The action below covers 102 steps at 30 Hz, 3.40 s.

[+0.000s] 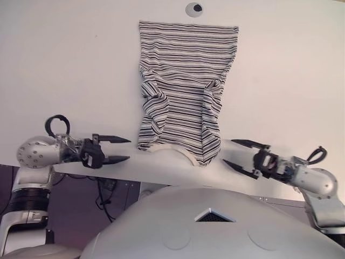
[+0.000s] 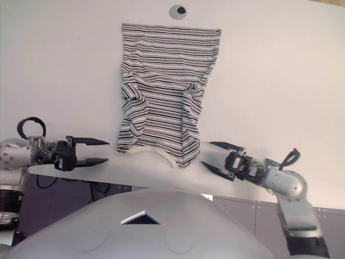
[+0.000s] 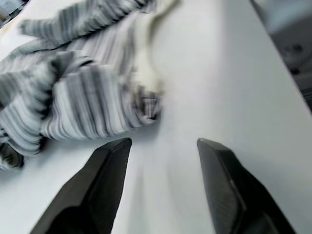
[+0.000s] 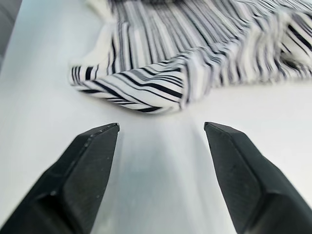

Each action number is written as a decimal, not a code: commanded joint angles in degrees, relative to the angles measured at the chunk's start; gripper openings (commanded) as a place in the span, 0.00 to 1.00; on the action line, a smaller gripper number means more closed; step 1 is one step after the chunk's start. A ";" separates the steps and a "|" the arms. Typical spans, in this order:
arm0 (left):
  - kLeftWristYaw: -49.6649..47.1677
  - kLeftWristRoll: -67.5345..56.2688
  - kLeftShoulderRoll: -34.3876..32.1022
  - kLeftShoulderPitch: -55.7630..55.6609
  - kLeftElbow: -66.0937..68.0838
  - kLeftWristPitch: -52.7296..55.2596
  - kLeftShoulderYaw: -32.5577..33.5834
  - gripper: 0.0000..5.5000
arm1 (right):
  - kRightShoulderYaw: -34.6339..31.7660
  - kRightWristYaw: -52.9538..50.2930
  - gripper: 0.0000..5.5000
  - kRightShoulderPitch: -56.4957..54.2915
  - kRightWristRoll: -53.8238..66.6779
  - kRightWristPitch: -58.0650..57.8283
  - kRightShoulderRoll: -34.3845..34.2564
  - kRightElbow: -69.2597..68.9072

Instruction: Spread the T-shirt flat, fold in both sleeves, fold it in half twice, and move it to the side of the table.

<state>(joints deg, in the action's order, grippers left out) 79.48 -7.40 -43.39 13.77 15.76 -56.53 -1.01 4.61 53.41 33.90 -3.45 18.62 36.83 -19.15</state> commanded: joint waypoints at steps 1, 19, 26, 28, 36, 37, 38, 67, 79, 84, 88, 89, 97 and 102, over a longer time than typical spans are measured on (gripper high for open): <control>-4.93 6.84 1.52 -3.92 5.65 -3.11 -4.18 0.45 | 3.24 -1.50 0.58 -3.12 -5.23 6.35 1.74 2.52; -16.96 8.38 -4.03 -8.99 13.29 -10.64 -16.63 0.07 | 9.75 0.69 0.10 -11.48 -4.70 -17.89 3.63 -18.49; -10.61 -11.36 -11.50 -4.65 -4.17 16.04 -21.13 0.00 | 5.71 1.71 0.00 -13.64 12.88 -43.87 2.32 -27.79; -4.40 -29.39 -20.61 -3.76 -18.69 39.64 -21.45 0.00 | -1.20 4.44 0.00 -15.96 29.07 -59.27 5.10 -28.56; 12.93 -57.35 -38.96 -6.29 -37.53 68.19 -11.86 0.00 | -18.86 26.46 0.00 -11.03 54.04 -67.35 20.61 -21.41; 12.85 -58.43 -38.80 -5.60 -38.47 69.31 -10.41 0.00 | -20.14 28.33 0.00 -9.90 54.36 -66.59 21.18 -20.69; 12.85 -59.67 -38.54 -5.08 -39.30 70.99 -8.99 0.00 | -21.05 29.63 0.00 -9.06 54.49 -65.93 21.55 -19.94; -6.63 -14.74 0.05 -37.97 14.22 66.73 -6.55 0.00 | 5.20 -6.62 0.00 -46.11 16.17 -37.39 -7.36 17.73; -17.88 -5.46 5.31 -43.10 21.98 54.33 -2.37 0.19 | 2.63 -7.58 0.22 -47.23 15.82 -30.09 -7.96 18.78; -0.11 -18.44 2.53 -36.53 -2.44 67.00 -3.86 0.19 | 8.70 1.41 0.22 -47.55 10.74 -23.23 -3.95 17.16; 7.78 -14.83 -0.85 -35.22 -12.60 67.80 -11.47 0.19 | 14.57 2.14 0.22 -50.50 -0.41 -13.76 -1.20 23.47; 9.73 -10.00 -1.98 -35.35 -11.45 63.44 -14.80 0.19 | 15.58 1.92 0.22 -51.46 -2.31 -12.11 -1.14 24.99; -24.63 42.99 3.82 -58.98 30.52 15.71 -41.26 0.19 | 24.64 9.06 0.22 -51.37 -11.39 -13.60 0.48 26.39; -77.84 71.30 13.38 -81.26 44.53 20.67 -59.83 0.19 | 20.42 9.95 0.22 -47.84 3.32 -22.02 -5.34 16.07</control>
<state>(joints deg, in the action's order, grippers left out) 49.25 31.91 -38.06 -49.25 42.82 -35.29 -41.54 24.94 60.56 -16.91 -7.99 4.08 34.41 4.04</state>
